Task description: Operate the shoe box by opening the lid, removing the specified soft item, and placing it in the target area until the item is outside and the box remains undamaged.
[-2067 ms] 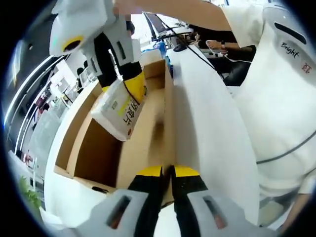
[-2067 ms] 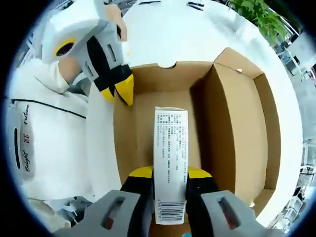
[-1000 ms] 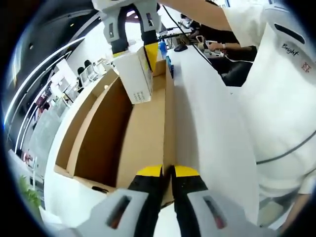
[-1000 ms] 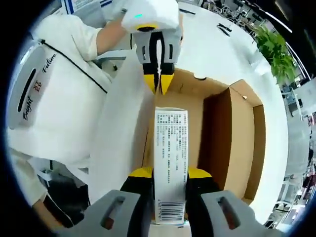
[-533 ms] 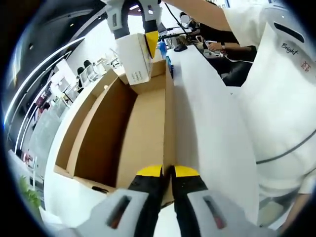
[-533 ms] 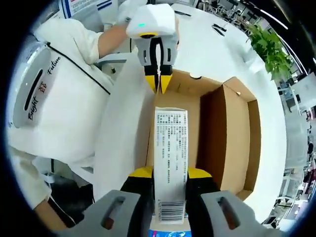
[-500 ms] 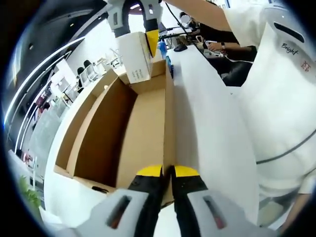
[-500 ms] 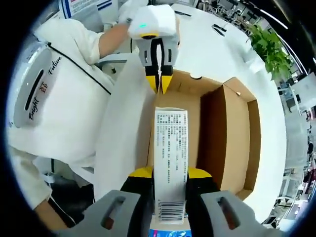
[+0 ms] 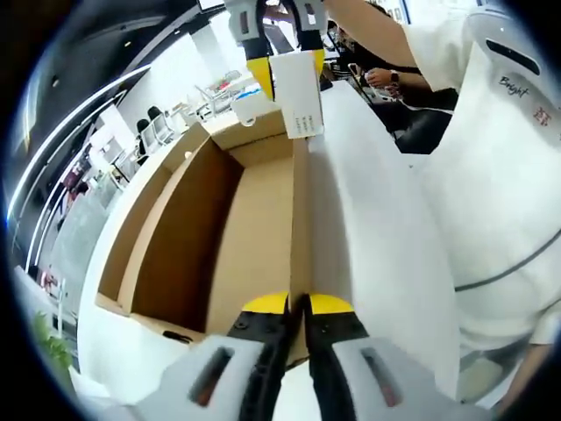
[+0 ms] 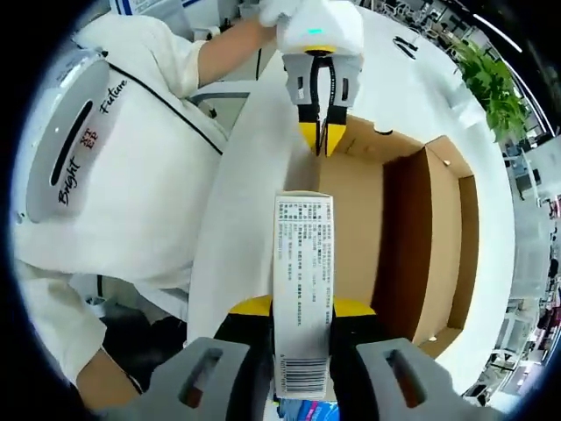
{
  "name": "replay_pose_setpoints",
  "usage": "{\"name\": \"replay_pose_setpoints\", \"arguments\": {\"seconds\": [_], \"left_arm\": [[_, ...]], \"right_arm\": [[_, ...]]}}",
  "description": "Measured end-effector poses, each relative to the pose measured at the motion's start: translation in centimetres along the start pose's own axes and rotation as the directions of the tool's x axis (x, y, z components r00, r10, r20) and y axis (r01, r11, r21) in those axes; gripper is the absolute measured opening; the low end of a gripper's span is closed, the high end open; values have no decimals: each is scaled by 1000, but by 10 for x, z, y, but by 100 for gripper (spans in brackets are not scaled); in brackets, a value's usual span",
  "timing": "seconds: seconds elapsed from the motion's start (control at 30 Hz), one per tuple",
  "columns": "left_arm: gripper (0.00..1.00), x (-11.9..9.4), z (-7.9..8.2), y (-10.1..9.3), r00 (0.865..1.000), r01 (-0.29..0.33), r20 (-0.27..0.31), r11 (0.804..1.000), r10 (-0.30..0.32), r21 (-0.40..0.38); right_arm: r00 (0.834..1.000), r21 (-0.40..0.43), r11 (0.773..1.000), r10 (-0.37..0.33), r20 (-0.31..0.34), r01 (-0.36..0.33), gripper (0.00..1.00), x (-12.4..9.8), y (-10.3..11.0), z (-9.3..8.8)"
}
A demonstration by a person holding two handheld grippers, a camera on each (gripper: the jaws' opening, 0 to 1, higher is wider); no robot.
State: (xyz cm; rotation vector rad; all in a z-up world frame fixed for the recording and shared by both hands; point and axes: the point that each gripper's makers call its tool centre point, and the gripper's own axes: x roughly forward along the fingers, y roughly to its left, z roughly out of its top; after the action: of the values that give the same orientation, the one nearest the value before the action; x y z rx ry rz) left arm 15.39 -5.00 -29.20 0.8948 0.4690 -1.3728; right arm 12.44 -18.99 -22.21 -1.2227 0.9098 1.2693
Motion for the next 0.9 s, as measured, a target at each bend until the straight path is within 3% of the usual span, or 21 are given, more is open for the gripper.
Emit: {"name": "replay_pose_setpoints", "arguments": {"seconds": [0.4,0.9], "left_arm": [[6,0,0,0,1000,-3,4,1000,3,7],[6,0,1,0,1000,-6,4,1000,6,9]], "right_arm": [[1000,7,1000,-26,5,26,21,-8,8,-5],[1000,60,998,-11,-23,13,21,-1,36,-37]]}}
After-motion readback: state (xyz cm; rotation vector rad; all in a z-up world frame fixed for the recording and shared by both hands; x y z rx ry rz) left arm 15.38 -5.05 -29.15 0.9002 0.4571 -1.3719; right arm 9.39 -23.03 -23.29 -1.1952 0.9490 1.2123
